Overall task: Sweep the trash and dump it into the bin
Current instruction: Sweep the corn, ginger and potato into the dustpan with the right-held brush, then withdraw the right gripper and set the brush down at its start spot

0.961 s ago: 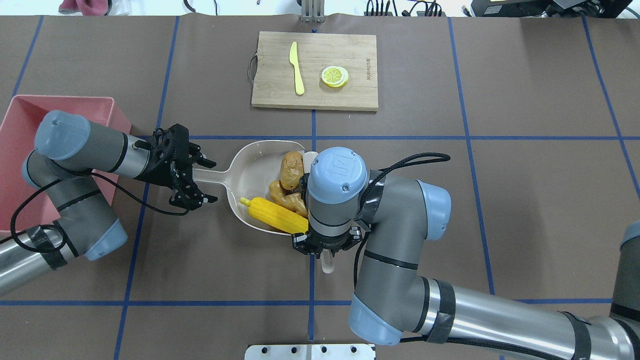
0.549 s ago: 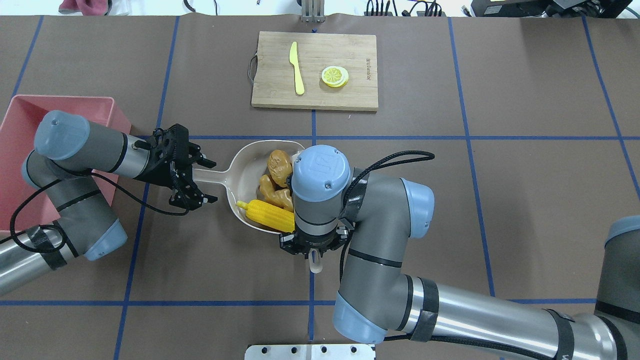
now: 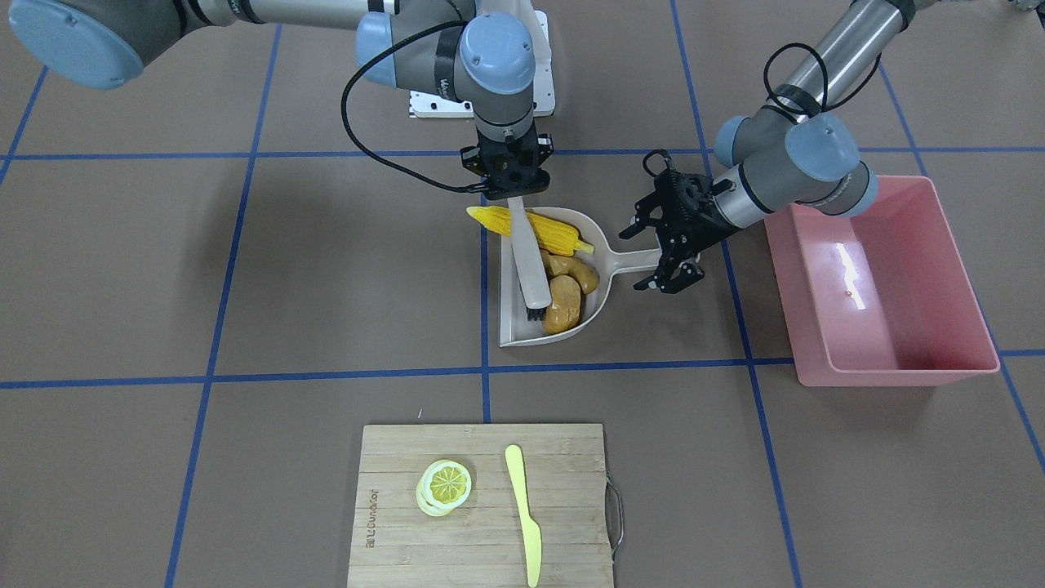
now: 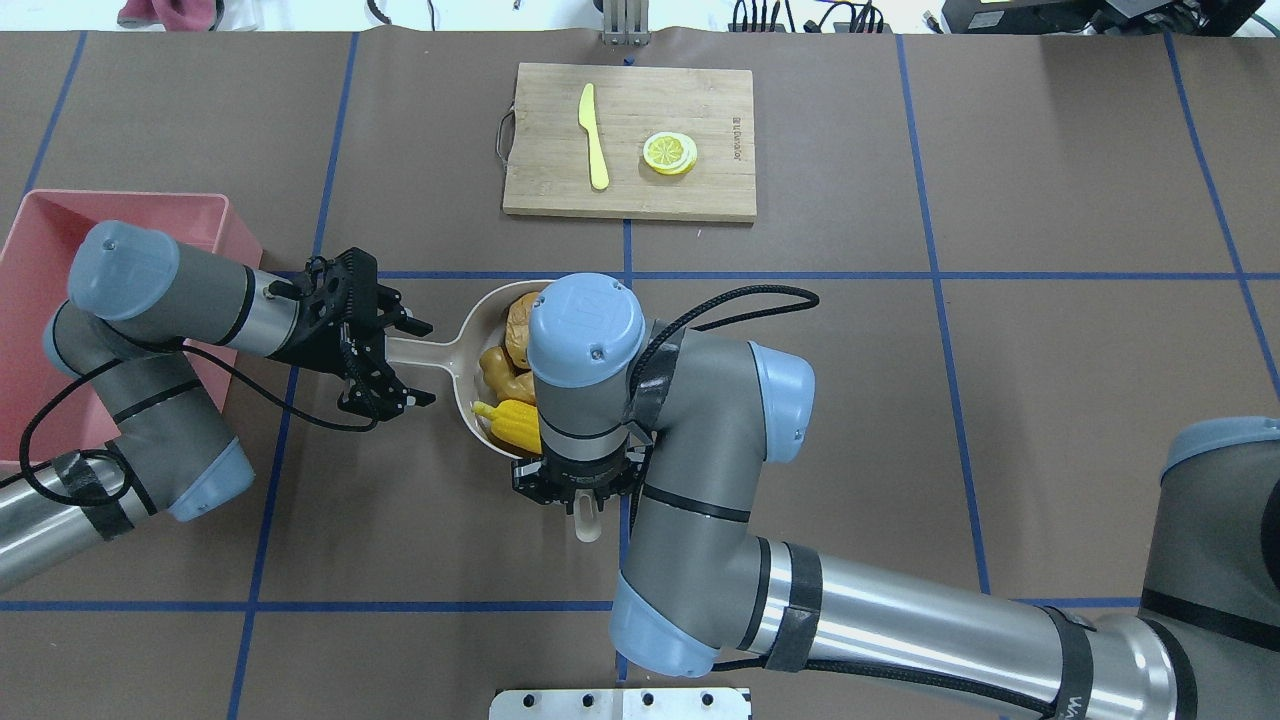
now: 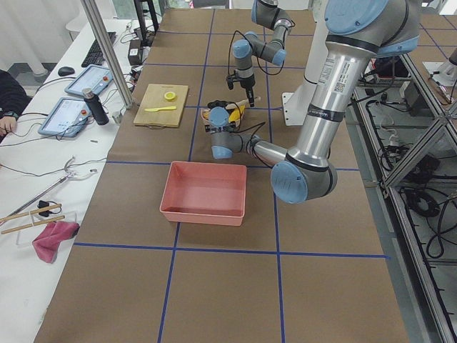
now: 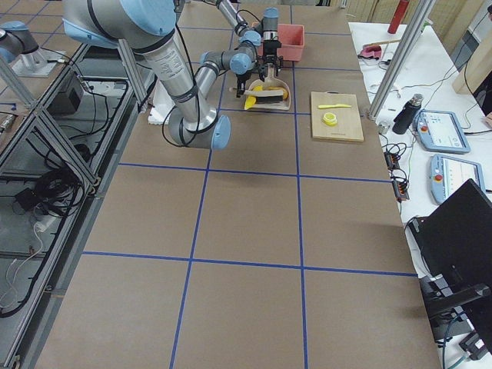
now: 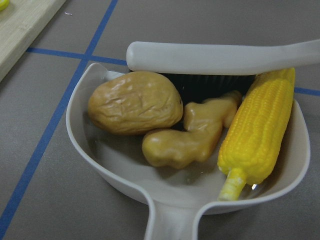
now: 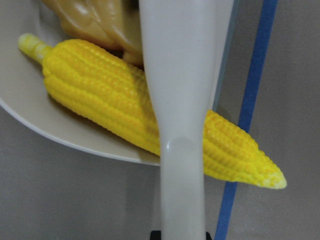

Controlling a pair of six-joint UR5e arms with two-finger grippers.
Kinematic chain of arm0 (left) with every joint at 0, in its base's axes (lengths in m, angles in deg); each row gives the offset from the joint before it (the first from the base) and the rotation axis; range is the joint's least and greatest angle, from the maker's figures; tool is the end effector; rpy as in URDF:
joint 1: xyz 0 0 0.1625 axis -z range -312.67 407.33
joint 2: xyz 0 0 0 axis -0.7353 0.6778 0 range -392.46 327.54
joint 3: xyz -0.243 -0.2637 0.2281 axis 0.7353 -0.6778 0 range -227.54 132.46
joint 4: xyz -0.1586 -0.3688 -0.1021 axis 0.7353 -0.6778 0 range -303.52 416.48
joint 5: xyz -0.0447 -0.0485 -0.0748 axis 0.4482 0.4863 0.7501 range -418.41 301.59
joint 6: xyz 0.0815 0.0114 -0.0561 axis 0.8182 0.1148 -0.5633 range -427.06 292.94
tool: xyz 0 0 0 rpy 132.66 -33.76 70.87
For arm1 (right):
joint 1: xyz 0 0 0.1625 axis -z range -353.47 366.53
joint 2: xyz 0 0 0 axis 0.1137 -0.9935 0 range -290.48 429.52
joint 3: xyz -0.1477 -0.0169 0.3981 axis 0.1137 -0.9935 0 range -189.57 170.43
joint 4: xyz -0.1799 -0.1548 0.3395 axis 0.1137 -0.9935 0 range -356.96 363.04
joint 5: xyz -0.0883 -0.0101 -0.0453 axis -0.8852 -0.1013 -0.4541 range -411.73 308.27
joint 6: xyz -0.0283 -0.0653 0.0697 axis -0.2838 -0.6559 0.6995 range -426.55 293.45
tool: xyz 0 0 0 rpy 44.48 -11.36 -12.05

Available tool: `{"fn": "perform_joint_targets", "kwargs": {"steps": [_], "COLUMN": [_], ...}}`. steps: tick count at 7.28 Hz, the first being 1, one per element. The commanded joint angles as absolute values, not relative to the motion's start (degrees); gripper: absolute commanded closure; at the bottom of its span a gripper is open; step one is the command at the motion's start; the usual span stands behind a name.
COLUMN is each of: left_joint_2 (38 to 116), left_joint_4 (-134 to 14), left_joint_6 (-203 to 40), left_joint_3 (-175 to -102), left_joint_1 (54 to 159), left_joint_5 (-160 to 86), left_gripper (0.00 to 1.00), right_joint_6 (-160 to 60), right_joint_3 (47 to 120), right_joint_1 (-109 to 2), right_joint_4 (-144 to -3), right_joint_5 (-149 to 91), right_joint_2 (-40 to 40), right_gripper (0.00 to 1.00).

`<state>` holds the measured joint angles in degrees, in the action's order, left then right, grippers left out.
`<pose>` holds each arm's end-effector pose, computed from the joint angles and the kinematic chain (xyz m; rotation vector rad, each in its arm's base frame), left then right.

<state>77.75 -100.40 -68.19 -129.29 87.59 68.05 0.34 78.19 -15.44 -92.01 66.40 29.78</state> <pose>0.4316 -0.4628 0.3978 1.0276 1.1125 1.1258 -0.6373 -0.3501 0.1390 -0.1504 -0.8578 -0.2026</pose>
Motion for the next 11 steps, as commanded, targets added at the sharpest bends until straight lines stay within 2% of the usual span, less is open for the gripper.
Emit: {"fn": "perform_joint_targets", "kwargs": {"steps": [1, 3, 6, 7, 8, 9, 11], "left_joint_2": [77.8, 77.8, 77.8, 77.8, 77.8, 77.8, 77.8], "left_joint_4": [-100.4, -100.3, -100.3, -100.4, -100.4, -100.3, -100.4], "left_joint_6": [-68.2, -68.2, -68.2, -68.2, -68.2, -68.2, -68.2], "left_joint_3": [-129.3, -129.2, -129.2, -129.3, -129.3, -129.3, -129.3], "left_joint_1": [87.5, 87.6, 87.5, 87.5, 87.5, 87.5, 87.5], "left_joint_5": [68.1, 68.1, 68.1, 68.1, 68.1, 68.2, 68.1], "left_gripper": [0.12, 0.13, 0.13, 0.13, 0.15, 0.20, 0.41], "right_joint_6": [0.4, 0.4, -0.5, -1.6, -2.5, -6.8, -9.6], "right_joint_3": [78.0, 78.9, 88.8, 94.6, 101.4, 103.8, 112.0], "right_joint_1": [-17.1, -19.5, -22.5, -24.9, -26.0, -29.7, -33.4], "right_joint_4": [-92.4, -92.9, -104.5, -107.4, -107.5, -107.4, -106.8], "right_joint_5": [70.3, 74.0, 75.4, 75.4, 74.8, 75.1, 74.6], "right_joint_2": [31.5, 31.2, 29.9, 25.6, 17.3, 11.0, -1.8], "right_gripper": [1.00, 1.00, 1.00, 1.00, 1.00, 1.00, 1.00]}}
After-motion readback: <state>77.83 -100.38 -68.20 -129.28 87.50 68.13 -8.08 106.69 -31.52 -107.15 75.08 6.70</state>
